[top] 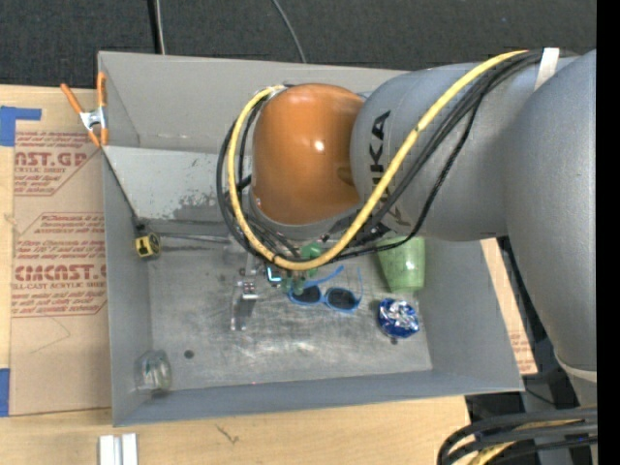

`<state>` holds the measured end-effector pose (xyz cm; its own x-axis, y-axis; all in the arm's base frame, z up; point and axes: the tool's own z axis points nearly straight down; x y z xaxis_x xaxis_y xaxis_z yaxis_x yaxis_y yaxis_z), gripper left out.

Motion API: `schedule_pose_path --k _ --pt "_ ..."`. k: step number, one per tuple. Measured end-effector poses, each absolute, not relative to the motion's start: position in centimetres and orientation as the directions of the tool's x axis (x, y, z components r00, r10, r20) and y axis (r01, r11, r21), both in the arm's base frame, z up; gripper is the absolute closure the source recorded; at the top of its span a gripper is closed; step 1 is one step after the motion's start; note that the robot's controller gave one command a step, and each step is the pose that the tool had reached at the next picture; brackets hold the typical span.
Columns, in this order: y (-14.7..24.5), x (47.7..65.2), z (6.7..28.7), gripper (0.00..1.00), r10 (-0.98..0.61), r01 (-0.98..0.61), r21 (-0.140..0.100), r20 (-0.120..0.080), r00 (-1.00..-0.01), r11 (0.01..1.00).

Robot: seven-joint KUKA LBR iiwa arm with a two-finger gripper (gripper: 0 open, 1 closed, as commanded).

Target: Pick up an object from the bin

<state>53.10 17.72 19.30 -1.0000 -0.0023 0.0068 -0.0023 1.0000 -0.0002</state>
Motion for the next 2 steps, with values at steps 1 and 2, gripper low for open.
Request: schedule_pose_path --k 1,2 --pt "13.9 51.2 7.5 0.0 -0.168 -0.168 0.002 -0.006 -0.986 0.986" --pt "9.8 49.7 7.4 0.0 -0.191 -0.191 0.005 -0.02 -0.981 0.982"
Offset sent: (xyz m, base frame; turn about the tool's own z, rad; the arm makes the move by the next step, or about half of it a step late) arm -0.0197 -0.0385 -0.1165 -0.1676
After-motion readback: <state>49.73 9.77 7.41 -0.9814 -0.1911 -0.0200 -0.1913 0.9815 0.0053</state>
